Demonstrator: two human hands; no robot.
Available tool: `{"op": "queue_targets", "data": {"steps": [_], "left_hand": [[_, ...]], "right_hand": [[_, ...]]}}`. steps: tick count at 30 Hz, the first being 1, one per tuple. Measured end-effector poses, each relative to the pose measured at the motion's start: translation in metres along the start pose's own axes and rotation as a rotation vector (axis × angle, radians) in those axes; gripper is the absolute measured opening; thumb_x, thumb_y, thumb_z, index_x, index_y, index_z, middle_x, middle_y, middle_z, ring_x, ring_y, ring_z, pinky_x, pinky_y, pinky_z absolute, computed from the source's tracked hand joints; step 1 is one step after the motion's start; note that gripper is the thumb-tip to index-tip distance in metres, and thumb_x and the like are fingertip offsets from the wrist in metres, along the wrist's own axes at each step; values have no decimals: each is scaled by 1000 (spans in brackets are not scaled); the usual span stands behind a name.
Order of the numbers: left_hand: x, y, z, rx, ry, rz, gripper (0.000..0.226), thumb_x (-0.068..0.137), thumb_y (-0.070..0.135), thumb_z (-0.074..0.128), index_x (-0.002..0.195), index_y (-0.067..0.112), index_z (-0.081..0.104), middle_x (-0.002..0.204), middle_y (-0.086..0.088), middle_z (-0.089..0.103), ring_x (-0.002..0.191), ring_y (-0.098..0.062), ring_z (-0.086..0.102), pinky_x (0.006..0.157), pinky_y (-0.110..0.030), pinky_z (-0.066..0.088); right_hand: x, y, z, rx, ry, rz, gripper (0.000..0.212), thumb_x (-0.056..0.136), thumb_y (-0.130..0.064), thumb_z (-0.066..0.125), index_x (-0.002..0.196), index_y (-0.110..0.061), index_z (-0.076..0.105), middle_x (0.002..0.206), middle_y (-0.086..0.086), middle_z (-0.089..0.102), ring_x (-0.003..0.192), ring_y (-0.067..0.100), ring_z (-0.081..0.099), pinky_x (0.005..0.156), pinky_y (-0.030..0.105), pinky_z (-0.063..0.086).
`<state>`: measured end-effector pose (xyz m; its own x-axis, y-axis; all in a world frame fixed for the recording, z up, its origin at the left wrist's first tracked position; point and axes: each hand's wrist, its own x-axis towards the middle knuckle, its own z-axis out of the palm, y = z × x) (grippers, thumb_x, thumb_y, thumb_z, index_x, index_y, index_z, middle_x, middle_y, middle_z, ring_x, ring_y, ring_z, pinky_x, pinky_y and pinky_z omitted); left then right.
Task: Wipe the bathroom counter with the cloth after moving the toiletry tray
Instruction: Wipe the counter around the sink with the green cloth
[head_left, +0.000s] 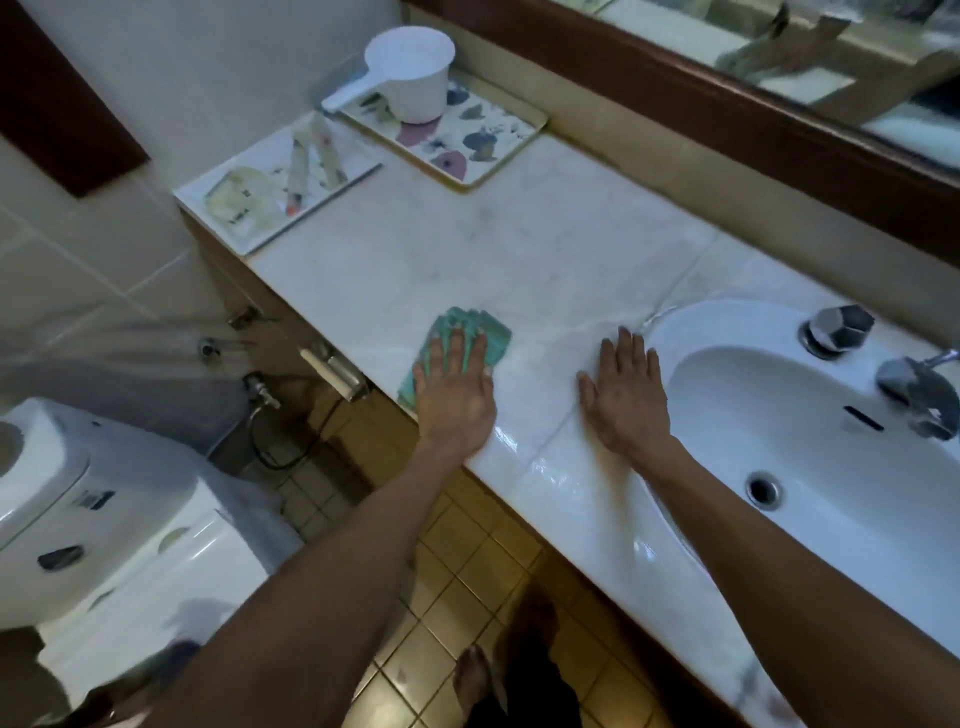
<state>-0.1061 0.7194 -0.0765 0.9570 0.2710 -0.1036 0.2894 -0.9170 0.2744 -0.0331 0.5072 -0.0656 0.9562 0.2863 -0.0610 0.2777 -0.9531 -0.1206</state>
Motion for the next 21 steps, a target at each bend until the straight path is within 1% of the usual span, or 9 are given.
{"op": "queue_targets", "data": {"steps": [4,6,7,10,13,15,17,19,21], "left_hand": [[-5,-39,-10,28,-130,393,52,107,46,17,159,40,13,169,8,4,155,-17,2,124,-46,4],[19,-67,-20,60,-138,482,51,107,48,17,158,43,12,168,10,4,153,-13,3,123,-44,5],[37,-81,-24,72,-110,449,51,107,48,18,158,43,13,169,9,6,154,-14,5,124,-45,7],[101,-107,-36,92,21,212,52,107,43,22,159,37,22,168,2,16,154,-25,17,121,-52,19],[155,-86,-39,17,95,-142,53,107,39,26,159,32,22,168,-3,14,154,-32,12,122,-53,9],[185,-46,-32,-31,114,-264,55,107,38,26,160,31,17,169,-4,7,155,-33,4,122,-53,3],[198,-1,-23,-65,101,-206,56,106,36,30,160,29,19,169,-5,9,155,-34,5,122,-53,3],[190,44,-7,-58,83,-54,54,104,34,34,158,28,28,168,-5,17,154,-34,12,121,-53,7],[164,77,9,-73,69,152,53,101,33,40,153,27,40,163,-7,30,150,-36,25,120,-56,18]], "right_hand": [[37,-9,3,-3,-38,28,67,101,-47,28,150,-2,27,160,19,20,149,34,13,122,46,6],[57,-10,2,10,-57,36,68,100,-49,27,151,-4,24,161,18,19,149,33,14,122,48,7],[67,-8,2,9,-56,39,68,100,-49,27,152,-5,23,161,18,19,149,34,15,121,49,8],[99,2,-4,25,-52,71,65,100,-50,26,153,-11,23,161,17,19,148,35,17,120,53,10],[128,20,-5,10,-63,57,64,100,-51,25,153,-16,22,161,18,17,148,35,17,119,54,11],[141,31,-7,3,-55,76,61,100,-51,26,153,-19,23,161,18,18,147,35,19,118,55,12],[148,41,-8,-6,-51,99,60,100,-49,26,152,-20,25,159,16,21,146,34,21,117,56,15],[153,51,-9,-10,-43,137,59,100,-48,25,151,-19,26,159,15,22,145,33,22,116,57,17],[158,63,-14,13,-44,194,59,101,-47,24,152,-18,26,159,15,22,146,31,21,116,56,17]]}}
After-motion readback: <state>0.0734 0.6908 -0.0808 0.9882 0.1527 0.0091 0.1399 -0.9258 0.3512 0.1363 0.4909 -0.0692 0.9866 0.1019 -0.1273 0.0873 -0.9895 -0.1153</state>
